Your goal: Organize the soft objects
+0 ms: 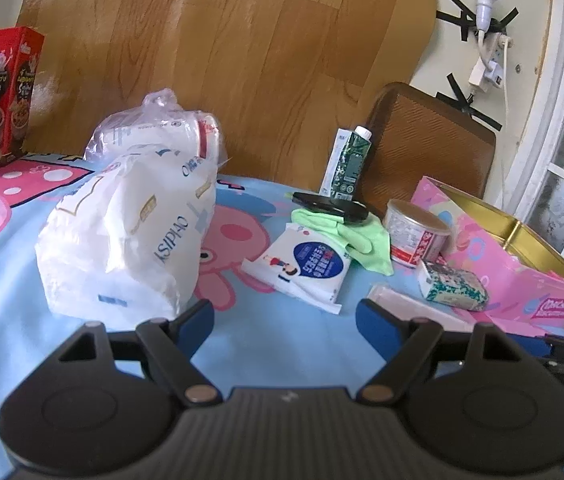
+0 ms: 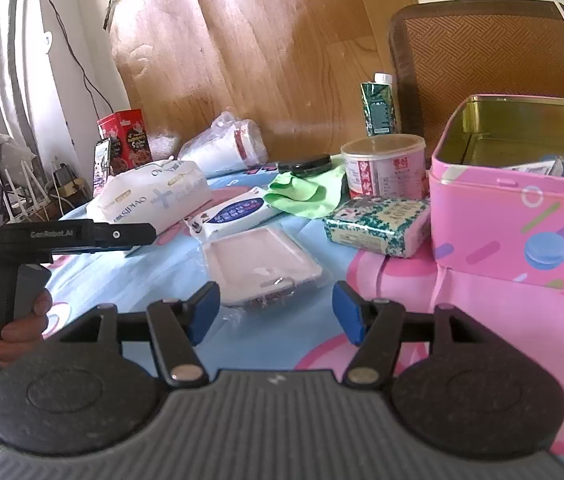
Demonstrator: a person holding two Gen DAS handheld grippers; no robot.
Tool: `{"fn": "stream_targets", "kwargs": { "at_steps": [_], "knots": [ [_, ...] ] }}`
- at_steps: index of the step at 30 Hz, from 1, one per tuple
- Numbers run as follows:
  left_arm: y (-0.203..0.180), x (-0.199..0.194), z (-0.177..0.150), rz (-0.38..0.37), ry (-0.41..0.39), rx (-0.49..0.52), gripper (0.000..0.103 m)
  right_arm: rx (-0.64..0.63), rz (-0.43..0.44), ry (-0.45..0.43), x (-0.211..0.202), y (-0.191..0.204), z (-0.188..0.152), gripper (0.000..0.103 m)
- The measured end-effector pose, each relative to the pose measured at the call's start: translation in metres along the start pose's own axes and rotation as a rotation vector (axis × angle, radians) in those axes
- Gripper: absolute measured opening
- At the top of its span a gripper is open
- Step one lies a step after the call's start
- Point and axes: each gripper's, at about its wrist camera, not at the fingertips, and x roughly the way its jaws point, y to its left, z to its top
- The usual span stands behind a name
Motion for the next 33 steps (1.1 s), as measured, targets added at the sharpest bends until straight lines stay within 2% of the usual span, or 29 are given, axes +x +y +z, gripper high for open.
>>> {"fn": "stream_targets", "kwargs": {
  "at_steps": [13, 33],
  "knots": [
    [0.0032, -0.0019, 0.0001, -0.018, -0.006, -0.014, 0.081, -0.007, -0.017, 0.001, 0.0008, 0.0027, -0.0003, 0.066],
    [0.0025, -0.0028, 0.0005, -0.033, -0.009, -0.007, 0.081, 0.013, 0.009, -0.018, -0.0035, -0.0014, -0.0017, 0.066]
  ]
}}
